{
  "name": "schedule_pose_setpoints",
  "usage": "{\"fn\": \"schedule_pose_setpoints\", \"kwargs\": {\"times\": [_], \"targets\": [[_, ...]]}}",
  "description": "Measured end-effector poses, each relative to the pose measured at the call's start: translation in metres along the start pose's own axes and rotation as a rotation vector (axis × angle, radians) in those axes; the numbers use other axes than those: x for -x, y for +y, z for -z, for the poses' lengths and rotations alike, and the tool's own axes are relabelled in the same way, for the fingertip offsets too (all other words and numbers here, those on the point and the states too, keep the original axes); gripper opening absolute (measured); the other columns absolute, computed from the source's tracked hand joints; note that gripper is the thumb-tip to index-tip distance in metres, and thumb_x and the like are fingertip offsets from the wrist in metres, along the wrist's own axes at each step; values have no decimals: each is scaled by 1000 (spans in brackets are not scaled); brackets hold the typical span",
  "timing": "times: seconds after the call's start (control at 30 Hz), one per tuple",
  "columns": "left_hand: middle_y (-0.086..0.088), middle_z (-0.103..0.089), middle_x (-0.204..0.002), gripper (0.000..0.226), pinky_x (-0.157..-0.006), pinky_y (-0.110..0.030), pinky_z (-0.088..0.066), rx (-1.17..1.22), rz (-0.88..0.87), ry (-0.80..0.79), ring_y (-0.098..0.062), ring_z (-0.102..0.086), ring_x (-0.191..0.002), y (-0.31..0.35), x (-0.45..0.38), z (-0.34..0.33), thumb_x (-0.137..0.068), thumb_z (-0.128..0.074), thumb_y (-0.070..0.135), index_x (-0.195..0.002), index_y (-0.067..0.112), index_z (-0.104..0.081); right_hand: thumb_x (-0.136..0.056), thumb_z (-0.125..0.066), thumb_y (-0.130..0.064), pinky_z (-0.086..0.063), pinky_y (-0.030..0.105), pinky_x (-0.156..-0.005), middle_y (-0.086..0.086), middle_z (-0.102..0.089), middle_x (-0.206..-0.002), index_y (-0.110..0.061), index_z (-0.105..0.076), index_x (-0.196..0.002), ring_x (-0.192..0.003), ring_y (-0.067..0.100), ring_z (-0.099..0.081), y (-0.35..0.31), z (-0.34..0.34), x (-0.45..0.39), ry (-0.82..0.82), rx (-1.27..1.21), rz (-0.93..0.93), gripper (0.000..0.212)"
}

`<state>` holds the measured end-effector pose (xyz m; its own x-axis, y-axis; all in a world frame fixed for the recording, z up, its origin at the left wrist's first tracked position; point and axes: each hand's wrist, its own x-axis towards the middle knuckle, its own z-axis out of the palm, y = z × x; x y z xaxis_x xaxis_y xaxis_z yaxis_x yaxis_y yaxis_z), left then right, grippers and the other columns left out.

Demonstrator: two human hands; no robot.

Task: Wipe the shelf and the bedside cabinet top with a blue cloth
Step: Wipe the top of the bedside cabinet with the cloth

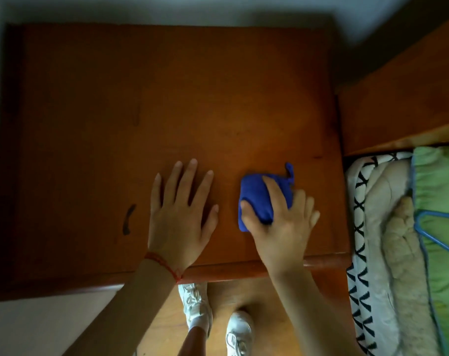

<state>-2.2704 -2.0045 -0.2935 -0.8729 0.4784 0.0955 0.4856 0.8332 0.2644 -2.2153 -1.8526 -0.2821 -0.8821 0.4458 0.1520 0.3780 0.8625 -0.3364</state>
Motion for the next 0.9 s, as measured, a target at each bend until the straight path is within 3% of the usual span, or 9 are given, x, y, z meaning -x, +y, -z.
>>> {"fn": "schedule_pose_setpoints", "kwargs": {"times": [0.17,0.4,0.63,0.83,0.9], "targets": [[-20,-41,-140,51,-108,-51,-13,-5,7,-26,-34,-27,-132,-1,0,-1,-90,-38,40,-134,14,-39,-79,-46,-58,-32,35,-74,17,-59,-98,-17,-58,-115,-82,29,-51,-16,-21,-85,63,33,-58,56],[-19,-42,-140,50,-107,-52,-16,19,32,-62,-33,-30,-131,1,-8,6,-90,-38,39,-133,15,-40,-78,-45,-59,-24,31,-72,15,-57,-92,-19,-56,-112,-79,25,-44,-2,-2,-38,-33,12,-4,54],[-21,-38,-143,55,-109,-50,-13,-6,92,-5,-33,-25,-134,-14,-85,8,-91,-37,40,-135,7,-46,-77,-48,-58,-31,33,-71,15,-59,-90,-17,-61,-109,-79,29,-52,-18,-35,-165,93,11,3,54],[-22,-38,-142,58,-108,-51,-13,-56,108,-48,-35,-26,-133,-31,-116,0,-91,-35,42,-137,6,-41,-79,-45,-57,-27,32,-70,16,-57,-90,-18,-57,-110,-76,28,-49,-2,-16,-111,-2,-18,47,52],[-22,-38,-142,58,-108,-51,-13,-64,105,-46,-35,-26,-133,-31,-115,0,-91,-35,41,-137,6,-41,-79,-46,-57,-30,33,-70,16,-58,-89,-16,-61,-107,-76,29,-50,-5,-21,-136,-8,-13,92,52]]}}
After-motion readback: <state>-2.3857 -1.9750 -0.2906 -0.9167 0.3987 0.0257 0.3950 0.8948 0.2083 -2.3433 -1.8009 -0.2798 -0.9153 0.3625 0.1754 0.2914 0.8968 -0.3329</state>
